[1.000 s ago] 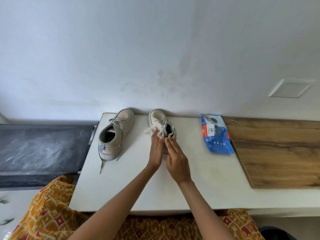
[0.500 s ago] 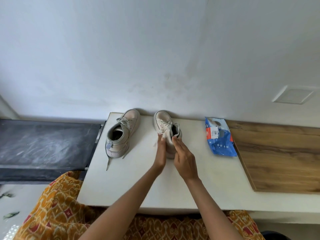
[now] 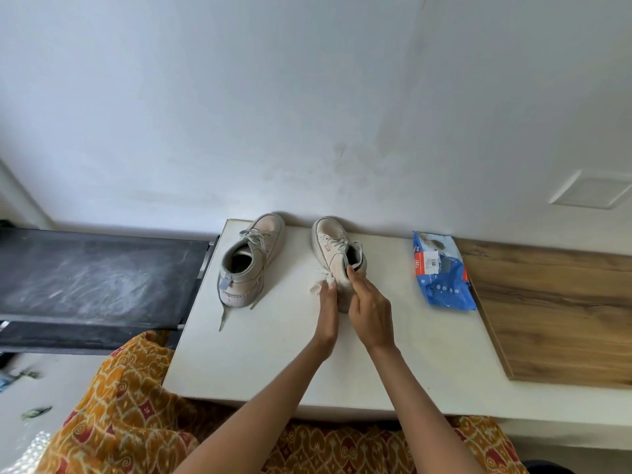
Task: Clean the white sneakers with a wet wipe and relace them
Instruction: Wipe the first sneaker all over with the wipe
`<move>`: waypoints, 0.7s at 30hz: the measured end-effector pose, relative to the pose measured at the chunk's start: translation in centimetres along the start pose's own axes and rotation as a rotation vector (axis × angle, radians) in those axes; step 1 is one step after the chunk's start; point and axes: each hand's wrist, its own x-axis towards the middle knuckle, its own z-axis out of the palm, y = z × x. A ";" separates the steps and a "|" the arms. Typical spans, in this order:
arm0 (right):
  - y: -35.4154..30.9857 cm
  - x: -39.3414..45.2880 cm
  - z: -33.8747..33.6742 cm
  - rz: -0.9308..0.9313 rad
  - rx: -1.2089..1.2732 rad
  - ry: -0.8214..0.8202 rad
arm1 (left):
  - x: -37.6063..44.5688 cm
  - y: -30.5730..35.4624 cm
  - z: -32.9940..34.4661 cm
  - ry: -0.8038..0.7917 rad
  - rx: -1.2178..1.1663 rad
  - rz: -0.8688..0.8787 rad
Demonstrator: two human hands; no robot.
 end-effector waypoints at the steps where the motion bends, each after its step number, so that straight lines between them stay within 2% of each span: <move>1: 0.0 0.0 0.0 0.008 0.002 -0.007 | -0.6 -0.3 0.1 0.005 0.020 0.008; 8: 0.8 -0.2 -0.3 0.063 0.040 -0.054 | -4.0 -2.3 1.0 -0.023 0.071 0.059; 12: 2.4 -0.4 -0.8 0.086 0.148 -0.088 | -2.0 -1.3 1.2 0.165 0.077 0.048; 15: 3.1 -0.6 -0.5 0.252 0.229 -0.068 | -0.3 -0.3 0.9 0.145 0.045 0.011; 18: 2.8 -0.6 0.2 0.514 0.473 -0.147 | -0.6 -1.2 0.8 0.068 0.115 0.038; 21: 2.5 -0.6 0.3 0.649 0.617 -0.110 | -1.8 -1.9 1.2 0.043 0.174 0.014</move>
